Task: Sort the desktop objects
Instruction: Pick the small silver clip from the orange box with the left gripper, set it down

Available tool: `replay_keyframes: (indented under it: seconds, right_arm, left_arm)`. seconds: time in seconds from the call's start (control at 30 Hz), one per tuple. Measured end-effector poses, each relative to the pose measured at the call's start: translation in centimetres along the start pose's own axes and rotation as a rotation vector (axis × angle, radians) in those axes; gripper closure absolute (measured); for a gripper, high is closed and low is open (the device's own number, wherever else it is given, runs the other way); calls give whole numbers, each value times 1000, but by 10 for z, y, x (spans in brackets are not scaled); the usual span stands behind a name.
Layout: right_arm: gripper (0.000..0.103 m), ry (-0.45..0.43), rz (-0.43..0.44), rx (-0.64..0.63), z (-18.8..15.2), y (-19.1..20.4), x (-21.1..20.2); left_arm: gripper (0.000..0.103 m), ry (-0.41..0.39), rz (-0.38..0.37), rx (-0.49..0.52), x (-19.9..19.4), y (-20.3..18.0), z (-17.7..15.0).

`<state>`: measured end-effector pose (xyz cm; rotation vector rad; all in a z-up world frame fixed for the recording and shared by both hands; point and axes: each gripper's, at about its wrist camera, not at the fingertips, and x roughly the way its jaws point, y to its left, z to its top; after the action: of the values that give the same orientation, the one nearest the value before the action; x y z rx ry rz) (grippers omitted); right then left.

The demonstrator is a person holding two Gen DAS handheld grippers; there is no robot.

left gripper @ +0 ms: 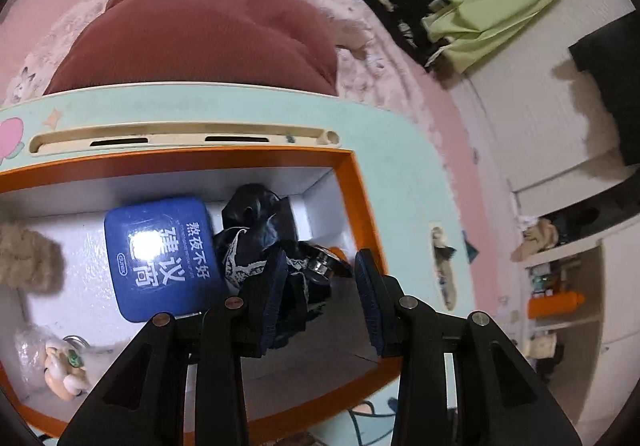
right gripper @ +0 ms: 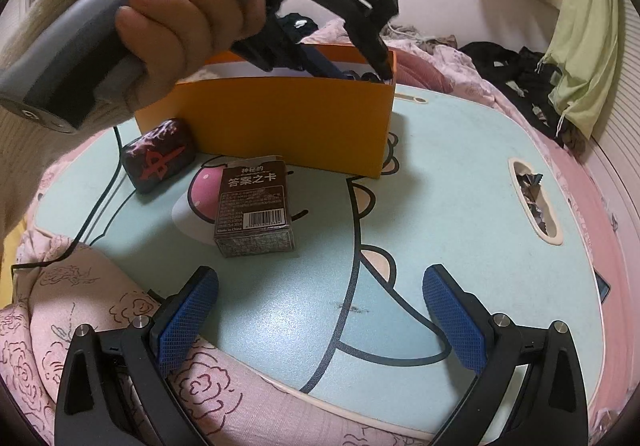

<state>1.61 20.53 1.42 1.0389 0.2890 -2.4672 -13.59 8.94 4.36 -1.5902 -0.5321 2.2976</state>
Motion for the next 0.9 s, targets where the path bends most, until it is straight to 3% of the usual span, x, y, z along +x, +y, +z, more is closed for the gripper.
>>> replay_keyframes:
  seconds: [0.07, 0.13, 0.27, 0.33, 0.53, 0.63, 0.77, 0.9]
  right_arm:
    - [1, -1, 0, 0, 0, -1, 0]
    - [1, -1, 0, 0, 0, -1, 0]
    - [1, -1, 0, 1, 0, -1, 0]
    - [1, -1, -1, 1, 0, -1, 0]
    - [1, -1, -1, 1, 0, -1, 1]
    - [1, -1, -1, 2, 0, -1, 1]
    - [1, -1, -1, 2, 0, -1, 1]
    - [1, -2, -1, 2, 0, -1, 1]
  left_arm:
    - [66, -7, 10, -4, 2, 0, 2]
    - [77, -16, 13, 5, 4, 0, 3]
    - [80, -43, -39, 9, -1, 9, -2]
    - [87, -64, -78, 8, -8, 14, -5]
    - [87, -177, -175, 47, -52, 15, -16]
    - [87, -217, -245, 85, -82, 17, -38]
    - [87, -251, -200, 150, -105, 30, -81]
    - [87, -218, -125, 171, -95, 54, -115]
